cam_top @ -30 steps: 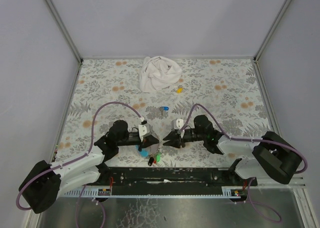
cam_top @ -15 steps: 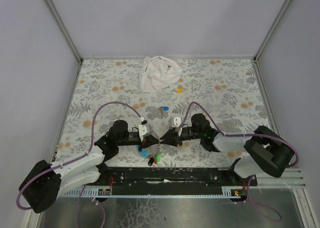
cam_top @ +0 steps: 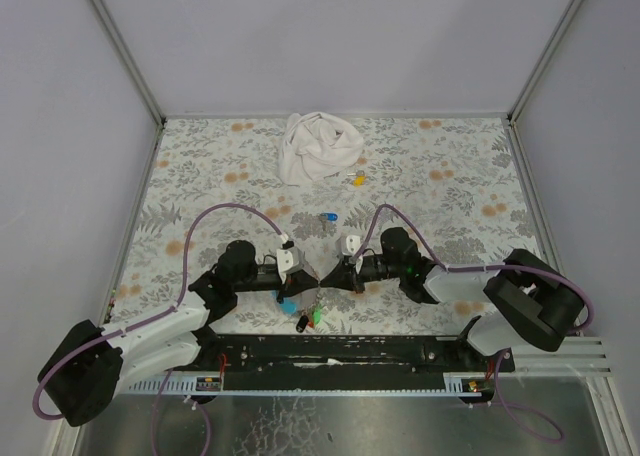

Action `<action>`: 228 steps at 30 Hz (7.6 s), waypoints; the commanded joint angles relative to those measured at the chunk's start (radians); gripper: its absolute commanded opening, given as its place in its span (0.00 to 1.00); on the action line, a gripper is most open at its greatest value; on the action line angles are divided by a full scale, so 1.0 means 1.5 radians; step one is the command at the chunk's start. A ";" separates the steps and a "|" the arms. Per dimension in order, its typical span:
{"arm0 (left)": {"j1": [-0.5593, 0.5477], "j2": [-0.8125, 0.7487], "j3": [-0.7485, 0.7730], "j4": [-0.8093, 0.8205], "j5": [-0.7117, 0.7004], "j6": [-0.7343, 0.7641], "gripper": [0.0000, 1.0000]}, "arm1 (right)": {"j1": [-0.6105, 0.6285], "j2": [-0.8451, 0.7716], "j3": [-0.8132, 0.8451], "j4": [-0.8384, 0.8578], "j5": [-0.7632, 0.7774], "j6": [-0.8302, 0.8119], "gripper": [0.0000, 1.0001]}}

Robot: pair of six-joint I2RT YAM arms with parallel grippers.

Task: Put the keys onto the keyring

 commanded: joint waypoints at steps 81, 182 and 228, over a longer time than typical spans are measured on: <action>0.004 0.011 0.015 0.012 -0.241 -0.072 0.00 | -0.150 0.316 0.505 -0.546 0.198 0.006 0.07; 0.003 -0.002 0.015 0.018 -0.242 -0.085 0.00 | -0.038 0.136 0.331 -0.753 0.294 0.360 0.58; 0.004 -0.022 0.006 0.021 -0.247 -0.086 0.00 | -0.146 0.228 0.436 -0.907 0.245 0.026 0.37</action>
